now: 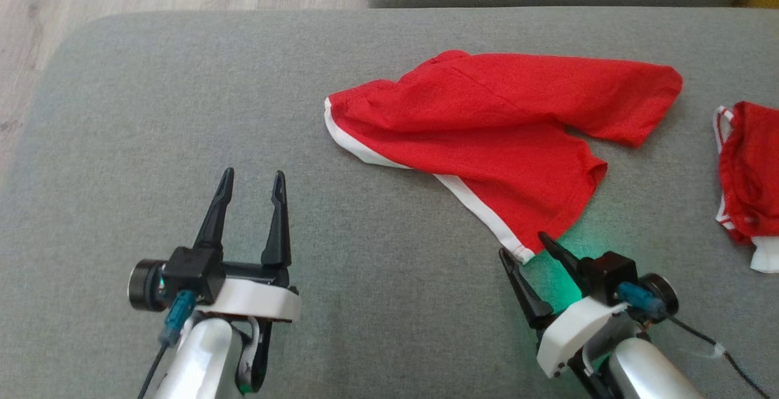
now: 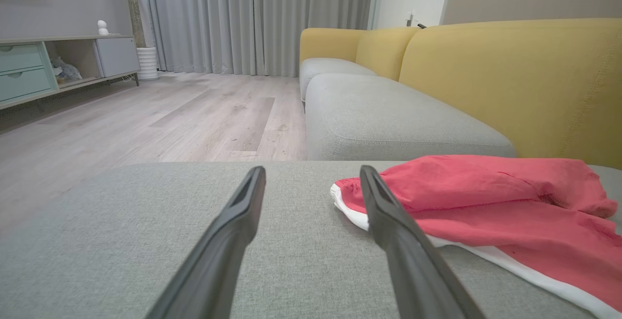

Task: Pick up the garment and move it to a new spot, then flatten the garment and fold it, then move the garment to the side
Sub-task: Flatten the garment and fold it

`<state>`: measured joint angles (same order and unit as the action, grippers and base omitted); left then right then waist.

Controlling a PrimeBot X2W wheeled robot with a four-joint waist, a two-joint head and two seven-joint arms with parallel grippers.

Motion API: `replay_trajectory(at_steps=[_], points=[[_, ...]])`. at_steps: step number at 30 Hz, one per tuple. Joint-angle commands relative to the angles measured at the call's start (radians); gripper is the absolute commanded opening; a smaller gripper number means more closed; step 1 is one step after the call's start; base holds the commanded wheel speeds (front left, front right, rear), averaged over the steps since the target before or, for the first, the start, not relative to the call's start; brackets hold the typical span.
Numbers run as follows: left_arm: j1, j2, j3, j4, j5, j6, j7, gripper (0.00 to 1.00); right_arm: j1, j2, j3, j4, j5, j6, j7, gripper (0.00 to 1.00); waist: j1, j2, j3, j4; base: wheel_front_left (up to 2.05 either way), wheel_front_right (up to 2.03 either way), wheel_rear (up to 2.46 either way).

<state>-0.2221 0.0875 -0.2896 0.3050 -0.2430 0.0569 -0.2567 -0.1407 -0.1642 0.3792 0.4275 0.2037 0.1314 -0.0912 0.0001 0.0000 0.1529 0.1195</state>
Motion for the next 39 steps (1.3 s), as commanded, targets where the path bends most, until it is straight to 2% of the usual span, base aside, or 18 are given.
replay_trajectory(at_steps=[1, 17, 18, 19, 20, 25, 31, 39], points=[[-0.048, 0.005, 0.042, -0.023, 0.010, -0.007, -0.005, 1.00, -0.039, -0.016, 0.026, -0.017, 0.003, -0.001, -0.002, 1.00, -0.0001, 0.0000, 0.002, 0.004, 0.00, 0.00, 0.00], [-0.064, -0.024, 0.075, 0.004, 0.041, -0.042, -0.005, 1.00, -0.113, -0.051, 0.119, 0.108, 0.016, -0.001, 0.070, 1.00, -0.0001, 0.0000, 0.030, 0.026, 0.00, 0.00, 0.00], [-0.065, -0.025, 0.076, 0.007, 0.043, -0.044, -0.005, 1.00, -0.116, -0.053, 0.123, 0.113, 0.021, -0.001, 0.072, 0.81, -0.0001, 0.0000, 0.030, 0.025, 0.00, 0.00, 0.00], [-0.065, -0.026, 0.078, 0.010, 0.044, -0.045, -0.005, 1.00, -0.119, -0.054, 0.126, 0.116, 0.024, -0.001, 0.072, 0.33, -0.0001, 0.0000, 0.029, 0.024, 0.00, 0.00, 0.00], [-0.066, -0.026, 0.081, 0.014, 0.045, -0.047, -0.005, 1.00, -0.121, -0.056, 0.129, 0.118, 0.026, -0.001, 0.072, 0.00, -0.0001, 0.0000, 0.028, 0.021, 0.00, 0.00, 0.00], [-0.068, -0.024, 0.099, 0.040, 0.058, -0.055, -0.005, 1.00, -0.114, -0.063, 0.094, 0.124, 0.032, -0.001, 0.051, 0.00, -0.0001, 0.0000, 0.004, -0.007, 0.00, 0.00, 0.00], [-0.068, -0.013, 0.104, 0.070, 0.074, -0.078, -0.005, 1.00, -0.067, -0.078, -0.011, 0.099, 0.027, -0.001, 0.019, 0.00, -0.0001, 0.0000, -0.025, -0.064, 0.00, 0.00, 0.00], [-0.086, 0.009, 0.051, 0.150, 0.080, -0.149, -0.005, 1.00, -0.007, -0.059, -0.137, 0.053, -0.002, -0.001, -0.005, 0.00, -0.0001, 0.0000, -0.038, -0.140, 0.00, 0.00, 0.00]])
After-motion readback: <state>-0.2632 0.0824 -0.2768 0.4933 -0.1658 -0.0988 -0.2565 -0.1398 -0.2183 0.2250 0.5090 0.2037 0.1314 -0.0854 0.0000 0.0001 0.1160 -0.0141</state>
